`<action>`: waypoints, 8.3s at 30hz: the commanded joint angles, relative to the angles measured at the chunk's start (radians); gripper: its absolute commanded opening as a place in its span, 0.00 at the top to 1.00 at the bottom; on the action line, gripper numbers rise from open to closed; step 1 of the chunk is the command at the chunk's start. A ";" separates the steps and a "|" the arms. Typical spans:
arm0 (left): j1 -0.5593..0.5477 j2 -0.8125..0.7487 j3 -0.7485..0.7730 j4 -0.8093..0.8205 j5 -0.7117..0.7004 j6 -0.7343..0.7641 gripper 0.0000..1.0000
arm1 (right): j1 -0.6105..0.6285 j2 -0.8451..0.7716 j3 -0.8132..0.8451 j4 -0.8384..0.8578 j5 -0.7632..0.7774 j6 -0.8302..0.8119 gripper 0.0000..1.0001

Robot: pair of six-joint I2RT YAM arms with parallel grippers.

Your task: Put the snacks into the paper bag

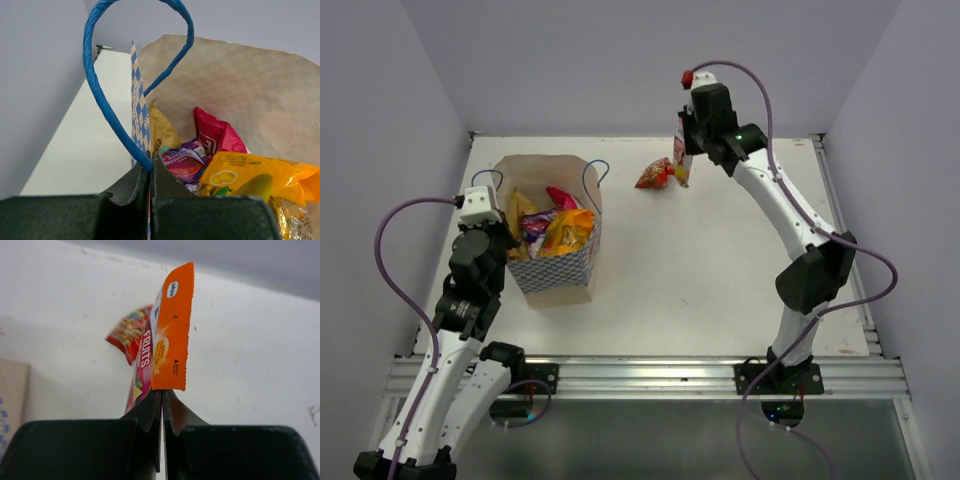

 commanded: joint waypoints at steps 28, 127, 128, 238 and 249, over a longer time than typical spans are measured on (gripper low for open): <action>-0.010 -0.022 -0.010 0.047 0.010 0.015 1.00 | 0.521 0.083 0.676 0.093 -0.211 -0.083 1.00; -0.012 -0.028 -0.016 0.057 0.026 0.022 1.00 | 0.028 0.465 0.223 0.125 -0.096 0.025 0.94; -0.012 -0.028 -0.016 0.058 0.028 0.022 1.00 | 0.028 0.456 0.217 0.128 -0.096 0.018 0.96; -0.012 -0.041 -0.027 0.052 0.007 0.018 1.00 | 0.573 -0.128 -0.114 0.167 -0.131 0.112 0.32; -0.013 0.004 -0.018 0.061 0.069 0.021 1.00 | 0.573 -0.026 -0.065 0.128 -0.139 0.103 0.73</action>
